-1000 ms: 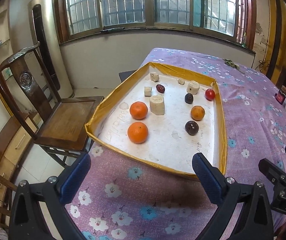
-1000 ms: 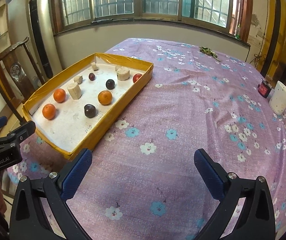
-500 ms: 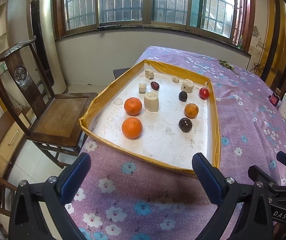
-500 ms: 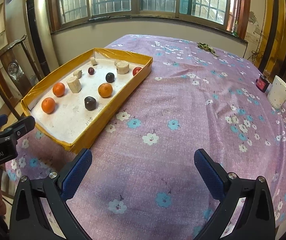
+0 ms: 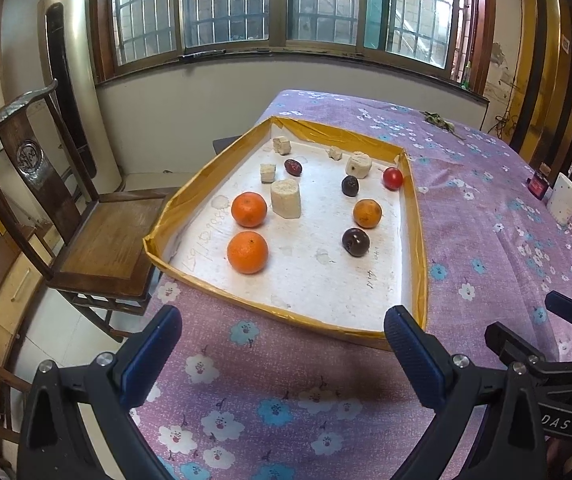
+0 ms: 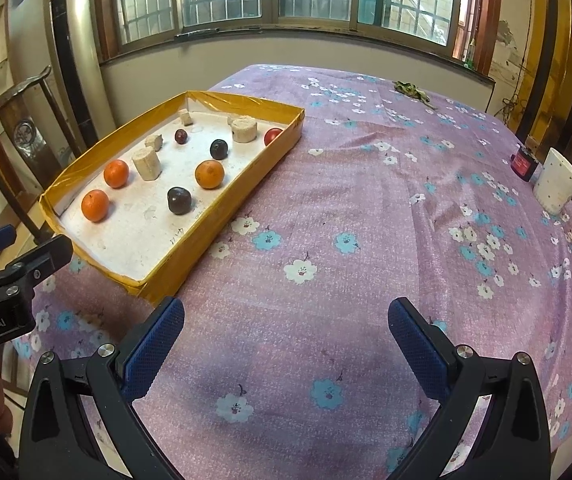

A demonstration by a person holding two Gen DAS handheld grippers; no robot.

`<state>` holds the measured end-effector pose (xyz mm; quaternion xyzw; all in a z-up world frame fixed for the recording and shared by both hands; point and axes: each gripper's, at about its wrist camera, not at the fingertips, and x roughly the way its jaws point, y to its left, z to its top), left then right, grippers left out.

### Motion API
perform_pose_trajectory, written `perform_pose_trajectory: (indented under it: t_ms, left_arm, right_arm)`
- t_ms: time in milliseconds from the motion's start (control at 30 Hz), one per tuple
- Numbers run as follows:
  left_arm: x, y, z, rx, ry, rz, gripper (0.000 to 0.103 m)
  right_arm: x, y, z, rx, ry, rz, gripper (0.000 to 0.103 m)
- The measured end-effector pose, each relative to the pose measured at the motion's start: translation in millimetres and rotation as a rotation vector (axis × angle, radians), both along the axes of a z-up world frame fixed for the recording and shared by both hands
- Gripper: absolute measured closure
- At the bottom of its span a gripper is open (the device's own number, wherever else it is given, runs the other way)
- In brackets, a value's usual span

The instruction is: Organize fruits

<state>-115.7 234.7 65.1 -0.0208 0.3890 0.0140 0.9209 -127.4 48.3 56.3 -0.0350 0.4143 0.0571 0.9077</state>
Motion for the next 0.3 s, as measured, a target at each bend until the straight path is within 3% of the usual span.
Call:
perform_pose_trajectory:
  t_ms: [300]
  left_arm:
    - [-0.5,0.4,1.1,0.023,-0.009,0.010,0.001]
  right_arm:
    - [0.1,1.4,-0.1,-0.004,0.002,0.003,0.000]
